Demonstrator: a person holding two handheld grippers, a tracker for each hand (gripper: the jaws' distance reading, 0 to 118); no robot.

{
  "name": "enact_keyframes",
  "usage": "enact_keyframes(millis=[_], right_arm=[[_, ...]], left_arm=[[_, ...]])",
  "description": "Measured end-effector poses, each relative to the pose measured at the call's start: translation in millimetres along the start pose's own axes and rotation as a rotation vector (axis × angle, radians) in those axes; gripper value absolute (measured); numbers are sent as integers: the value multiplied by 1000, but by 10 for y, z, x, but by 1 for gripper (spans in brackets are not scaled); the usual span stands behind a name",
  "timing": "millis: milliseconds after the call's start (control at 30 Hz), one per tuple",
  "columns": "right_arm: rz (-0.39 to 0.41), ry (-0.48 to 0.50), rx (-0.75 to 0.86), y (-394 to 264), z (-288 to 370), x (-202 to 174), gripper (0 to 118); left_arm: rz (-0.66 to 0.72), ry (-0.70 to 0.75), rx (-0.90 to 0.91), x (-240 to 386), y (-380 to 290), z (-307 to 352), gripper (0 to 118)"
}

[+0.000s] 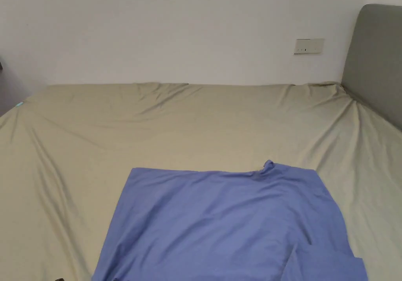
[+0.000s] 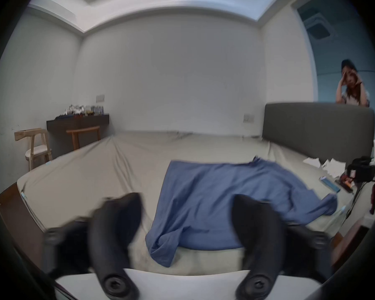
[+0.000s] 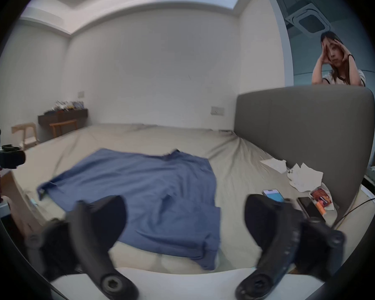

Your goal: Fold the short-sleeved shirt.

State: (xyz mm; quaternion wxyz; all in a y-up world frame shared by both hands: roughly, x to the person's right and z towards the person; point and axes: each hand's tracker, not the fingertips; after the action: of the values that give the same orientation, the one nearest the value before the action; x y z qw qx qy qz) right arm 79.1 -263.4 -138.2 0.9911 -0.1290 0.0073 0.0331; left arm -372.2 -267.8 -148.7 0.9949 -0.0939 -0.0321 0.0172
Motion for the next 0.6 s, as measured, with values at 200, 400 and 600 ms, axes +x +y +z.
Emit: enact_keyframes(millis=[200, 400, 600], right_arm=[[-31, 146, -2, 0, 436, -377, 1], [28, 213, -64, -118, 419, -593, 1], [8, 246, -99, -62, 253, -620, 1]], left_arm=[[-5, 28, 12, 63, 84, 380, 0], [24, 55, -286, -99, -219, 26, 0], [-103, 130, -432, -190, -565, -770, 71]])
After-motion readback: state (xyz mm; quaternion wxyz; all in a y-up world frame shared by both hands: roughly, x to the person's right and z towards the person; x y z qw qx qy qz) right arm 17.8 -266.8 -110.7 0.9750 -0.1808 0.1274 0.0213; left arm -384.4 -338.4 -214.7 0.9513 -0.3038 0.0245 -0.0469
